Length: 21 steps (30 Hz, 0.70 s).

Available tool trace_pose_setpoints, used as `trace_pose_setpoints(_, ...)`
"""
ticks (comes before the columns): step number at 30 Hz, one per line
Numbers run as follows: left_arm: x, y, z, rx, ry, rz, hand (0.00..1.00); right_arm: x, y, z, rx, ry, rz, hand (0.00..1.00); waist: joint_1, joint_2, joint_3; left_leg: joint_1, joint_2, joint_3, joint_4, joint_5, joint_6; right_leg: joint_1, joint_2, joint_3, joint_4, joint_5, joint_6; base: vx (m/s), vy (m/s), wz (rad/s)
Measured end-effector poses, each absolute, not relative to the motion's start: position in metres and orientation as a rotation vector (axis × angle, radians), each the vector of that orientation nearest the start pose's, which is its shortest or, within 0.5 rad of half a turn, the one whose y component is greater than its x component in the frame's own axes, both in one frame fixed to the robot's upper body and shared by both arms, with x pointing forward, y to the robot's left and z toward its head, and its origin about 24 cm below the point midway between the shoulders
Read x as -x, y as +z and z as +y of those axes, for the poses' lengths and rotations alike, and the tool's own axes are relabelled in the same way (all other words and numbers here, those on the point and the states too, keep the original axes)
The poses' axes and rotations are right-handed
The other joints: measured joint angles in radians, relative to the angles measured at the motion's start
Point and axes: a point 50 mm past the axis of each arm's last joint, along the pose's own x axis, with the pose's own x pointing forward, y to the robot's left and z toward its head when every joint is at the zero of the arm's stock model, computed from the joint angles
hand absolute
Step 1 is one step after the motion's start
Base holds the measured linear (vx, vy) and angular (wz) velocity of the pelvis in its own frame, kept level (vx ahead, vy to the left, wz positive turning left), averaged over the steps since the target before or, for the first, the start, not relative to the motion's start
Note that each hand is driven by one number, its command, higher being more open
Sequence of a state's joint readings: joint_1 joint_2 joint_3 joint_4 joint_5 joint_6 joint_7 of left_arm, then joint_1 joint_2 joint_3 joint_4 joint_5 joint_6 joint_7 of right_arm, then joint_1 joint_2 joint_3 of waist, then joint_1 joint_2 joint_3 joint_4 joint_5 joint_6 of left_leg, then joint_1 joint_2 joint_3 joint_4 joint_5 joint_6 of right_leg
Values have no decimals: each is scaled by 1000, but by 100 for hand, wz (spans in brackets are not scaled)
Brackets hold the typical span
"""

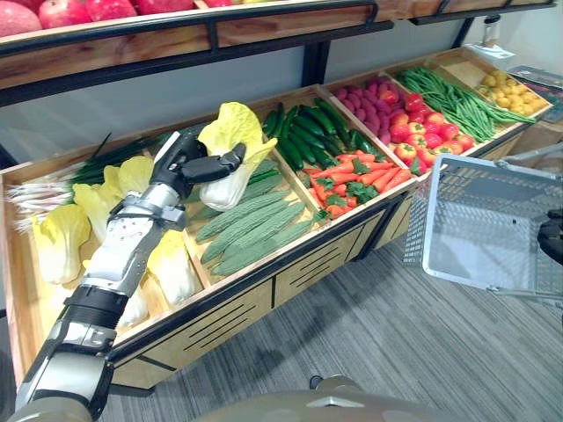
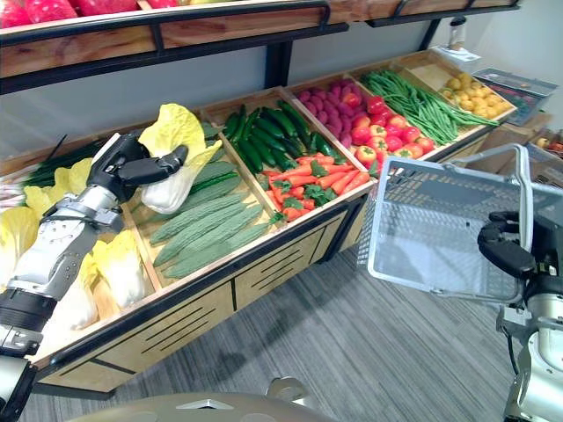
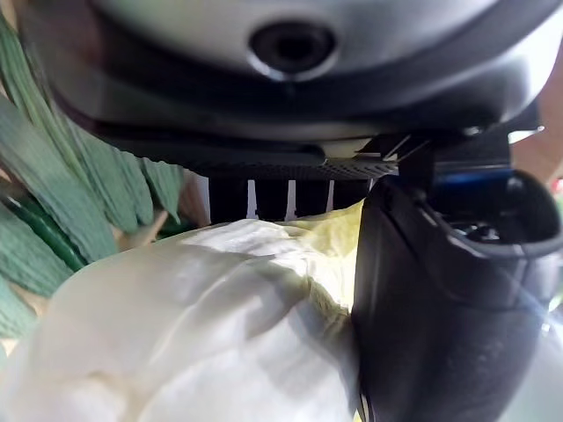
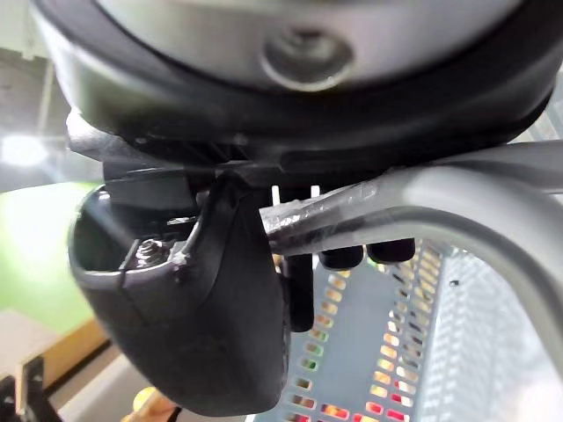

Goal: Pick vegetable in the basket

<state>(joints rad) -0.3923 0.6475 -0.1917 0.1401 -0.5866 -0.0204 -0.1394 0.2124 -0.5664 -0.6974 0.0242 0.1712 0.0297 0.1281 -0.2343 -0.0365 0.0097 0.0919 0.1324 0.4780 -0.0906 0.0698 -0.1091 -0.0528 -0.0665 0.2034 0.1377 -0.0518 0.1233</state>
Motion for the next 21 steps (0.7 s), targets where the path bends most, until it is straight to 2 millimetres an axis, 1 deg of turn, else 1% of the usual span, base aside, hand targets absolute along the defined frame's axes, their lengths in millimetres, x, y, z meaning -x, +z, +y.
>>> trace_pose_setpoints(2, -316, 139, 196, -102, -353, -179, 0, -163, 123, -396, 449, -533, 22, 0, -2, 5, -3, 0, 0, 5, 0, -4, 3, -3, 2, 6, -2, -1, 1, -52, -24, -13)
trace_pose_setpoints(4, -315, 134, 179, -111, -433, -166, 0, -171, 133, -394, 481, -472, 9, 0, 3, 19, -13, -1, 0, 24, 0, -3, 3, -15, 4, 25, -8, -1, 11, -38, -19, -23)
trace_pose_setpoints(6, -314, 129, 168, -120, -482, -149, 0, -177, 137, -391, 501, -418, 2, 0, 3, 23, -15, 1, 1, 36, 0, 0, -2, -15, 6, 36, -17, 5, 15, -7, -7, -19)
trace_pose_setpoints(7, -314, 129, 163, -126, -509, -146, 0, -182, 138, -387, 494, -381, -3, 0, 2, 29, -19, 3, 2, 44, 0, 0, -2, -16, 8, 46, -21, 14, 12, 6, -3, -20)
trace_pose_setpoints(11, -319, 137, 147, -117, -554, -177, 0, -197, 134, -372, 472, -282, -9, 0, 4, 21, -19, 4, 4, 73, 2, -2, -2, -18, 11, 74, -46, 44, 17, 4, -1, -23)
trace_pose_setpoints(14, -323, 148, 136, -130, -588, -216, 0, -211, 131, -355, 471, -183, -15, 0, 9, 14, -19, 9, 4, 105, 4, -8, -4, -27, 14, 106, -55, 54, 22, 1, 0, -29)
trace_pose_setpoints(16, -324, 155, 131, -127, -599, -256, 0, -225, 130, -335, 478, -85, -29, 0, 13, 13, -19, 22, 8, 141, 5, -18, -8, -32, 19, 138, -57, 57, 26, 8, -12, -43)
trace_pose_setpoints(19, -325, 163, 123, -109, -617, -298, 0, -235, 131, -319, 487, -2, -44, 0, 17, 12, -19, 32, 5, 170, 5, -27, -11, -34, 19, 166, -68, 61, 32, 18, -13, -35)
trace_pose_setpoints(21, -325, 169, 120, -108, -626, -331, 0, -242, 132, -306, 491, 53, -63, 0, 20, 10, -18, 33, 10, 195, 34, -50, -15, -34, 20, 193, -75, 67, 39, 41, -13, -39)
